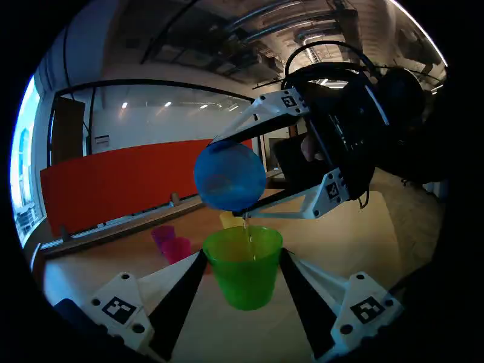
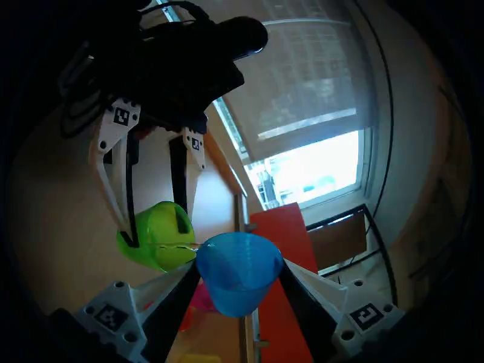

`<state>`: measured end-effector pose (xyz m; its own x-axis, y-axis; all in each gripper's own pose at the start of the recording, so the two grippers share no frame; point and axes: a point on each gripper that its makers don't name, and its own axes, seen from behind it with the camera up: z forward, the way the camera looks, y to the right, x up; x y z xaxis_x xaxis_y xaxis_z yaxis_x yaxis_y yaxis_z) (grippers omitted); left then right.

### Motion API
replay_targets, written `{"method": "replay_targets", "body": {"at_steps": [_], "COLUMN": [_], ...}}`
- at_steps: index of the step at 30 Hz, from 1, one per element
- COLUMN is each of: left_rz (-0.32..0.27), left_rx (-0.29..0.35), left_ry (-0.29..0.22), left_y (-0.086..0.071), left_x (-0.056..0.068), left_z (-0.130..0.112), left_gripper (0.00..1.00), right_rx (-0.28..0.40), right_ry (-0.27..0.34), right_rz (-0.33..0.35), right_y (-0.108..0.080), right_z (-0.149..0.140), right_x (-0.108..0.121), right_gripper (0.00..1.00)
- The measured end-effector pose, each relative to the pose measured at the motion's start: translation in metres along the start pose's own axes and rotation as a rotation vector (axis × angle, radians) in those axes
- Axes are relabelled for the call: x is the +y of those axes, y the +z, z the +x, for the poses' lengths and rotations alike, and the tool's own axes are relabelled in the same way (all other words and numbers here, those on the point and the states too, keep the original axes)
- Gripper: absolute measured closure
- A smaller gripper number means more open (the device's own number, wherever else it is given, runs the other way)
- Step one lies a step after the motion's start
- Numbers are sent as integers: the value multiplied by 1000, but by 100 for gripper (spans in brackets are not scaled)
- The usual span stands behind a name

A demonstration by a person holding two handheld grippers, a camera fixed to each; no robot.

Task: Pour water

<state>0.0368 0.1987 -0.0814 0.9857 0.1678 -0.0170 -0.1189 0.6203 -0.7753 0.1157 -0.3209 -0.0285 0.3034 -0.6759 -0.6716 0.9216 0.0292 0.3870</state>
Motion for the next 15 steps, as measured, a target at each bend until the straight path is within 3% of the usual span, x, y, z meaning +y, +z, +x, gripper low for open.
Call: {"method": "replay_targets", "body": {"at_steps": [15], "left_rz": [-3], "left_rx": [-2], "left_ry": [5], "left_y": [0], "left_x": [3], "left_z": [0], "left_gripper": [13], "right_rx": [-2], "right_ry": [-31], "right_rz": [4], "right_y": [0], "right_z": [-1], "right_x": [0], "right_gripper": [8]}}
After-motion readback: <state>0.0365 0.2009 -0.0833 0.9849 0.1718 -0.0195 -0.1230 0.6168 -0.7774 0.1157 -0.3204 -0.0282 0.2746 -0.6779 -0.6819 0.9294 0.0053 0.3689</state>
